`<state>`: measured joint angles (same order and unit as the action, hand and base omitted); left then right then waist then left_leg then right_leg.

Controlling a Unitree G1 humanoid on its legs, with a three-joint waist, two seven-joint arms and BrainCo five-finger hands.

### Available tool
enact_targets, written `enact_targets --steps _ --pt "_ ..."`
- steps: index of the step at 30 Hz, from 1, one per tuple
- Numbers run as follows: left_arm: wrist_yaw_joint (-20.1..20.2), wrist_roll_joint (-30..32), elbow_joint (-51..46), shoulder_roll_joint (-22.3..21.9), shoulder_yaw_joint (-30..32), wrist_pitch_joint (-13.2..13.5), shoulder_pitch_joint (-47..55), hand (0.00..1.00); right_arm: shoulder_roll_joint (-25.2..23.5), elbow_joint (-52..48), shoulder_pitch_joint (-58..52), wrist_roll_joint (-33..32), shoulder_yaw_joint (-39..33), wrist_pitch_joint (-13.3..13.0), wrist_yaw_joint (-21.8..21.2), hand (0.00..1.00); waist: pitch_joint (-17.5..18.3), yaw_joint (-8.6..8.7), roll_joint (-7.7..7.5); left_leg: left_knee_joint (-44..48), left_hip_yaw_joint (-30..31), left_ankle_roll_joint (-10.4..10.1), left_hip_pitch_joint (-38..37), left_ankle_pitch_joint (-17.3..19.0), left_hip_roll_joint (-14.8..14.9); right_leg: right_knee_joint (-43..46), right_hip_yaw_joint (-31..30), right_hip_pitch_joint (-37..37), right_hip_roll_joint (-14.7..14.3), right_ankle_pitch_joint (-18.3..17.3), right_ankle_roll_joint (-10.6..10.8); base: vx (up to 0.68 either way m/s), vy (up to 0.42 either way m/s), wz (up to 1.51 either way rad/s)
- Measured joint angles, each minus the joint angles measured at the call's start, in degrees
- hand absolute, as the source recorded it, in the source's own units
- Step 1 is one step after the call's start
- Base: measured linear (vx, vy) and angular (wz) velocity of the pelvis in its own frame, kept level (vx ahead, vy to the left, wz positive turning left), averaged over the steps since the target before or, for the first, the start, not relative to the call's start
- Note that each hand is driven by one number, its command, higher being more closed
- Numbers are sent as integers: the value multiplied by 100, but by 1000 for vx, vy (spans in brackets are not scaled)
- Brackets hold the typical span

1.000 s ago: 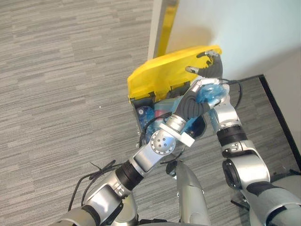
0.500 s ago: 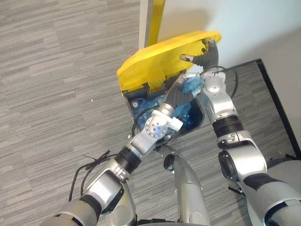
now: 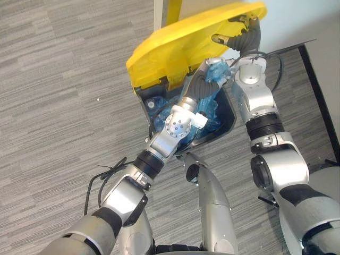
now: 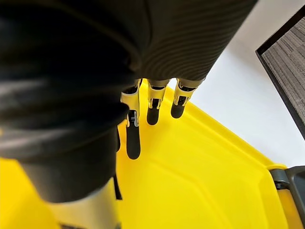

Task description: Gather rubbish on tea table into small bin, then transfer packed bag to large trash can.

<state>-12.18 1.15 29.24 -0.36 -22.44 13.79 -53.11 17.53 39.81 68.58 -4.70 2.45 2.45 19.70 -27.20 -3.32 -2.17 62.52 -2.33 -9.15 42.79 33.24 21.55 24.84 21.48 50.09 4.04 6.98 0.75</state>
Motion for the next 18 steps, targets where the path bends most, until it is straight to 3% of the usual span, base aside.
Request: enact_targets --steps 7,9,11,12,15,18 --pt "-87 566 117 -281 395 -6 4 0 53 0 0 6 1 29 63 0 -26 1 43 145 13 49 28 60 -20 105 -9 7 57 -44 -38 -68 -68 2" --pt "-222 613 304 -324 612 -131 -12 0 46 -47 -1 -11 11 27 58 0 -36 20 63 168 20 57 29 72 -20 127 -13 7 63 -46 -41 -67 -86 0" --pt "-231 787 732 -290 646 -458 1 0 -1 -258 -1 -43 -4 26 51 0 -53 22 95 167 31 57 26 72 -22 145 -11 7 65 -49 -37 -50 -88 1" --pt "-241 796 1148 -289 710 -823 50 0 -88 -534 -1 -47 2 23 12 0 -61 68 109 167 32 57 22 72 -22 163 -11 13 67 -53 -30 -44 -93 1" --pt "-273 899 1615 -169 807 -1339 390 0 -194 -779 -2 -39 2 -41 -53 0 -81 153 143 162 31 58 19 72 -34 224 -13 42 88 -80 -3 -38 -88 1" --pt "-273 1033 1553 -153 795 -1423 462 0 -212 -778 -18 -30 4 -54 -68 0 -90 148 160 162 40 58 -1 72 -54 280 -20 43 111 -121 -12 -50 -103 4"
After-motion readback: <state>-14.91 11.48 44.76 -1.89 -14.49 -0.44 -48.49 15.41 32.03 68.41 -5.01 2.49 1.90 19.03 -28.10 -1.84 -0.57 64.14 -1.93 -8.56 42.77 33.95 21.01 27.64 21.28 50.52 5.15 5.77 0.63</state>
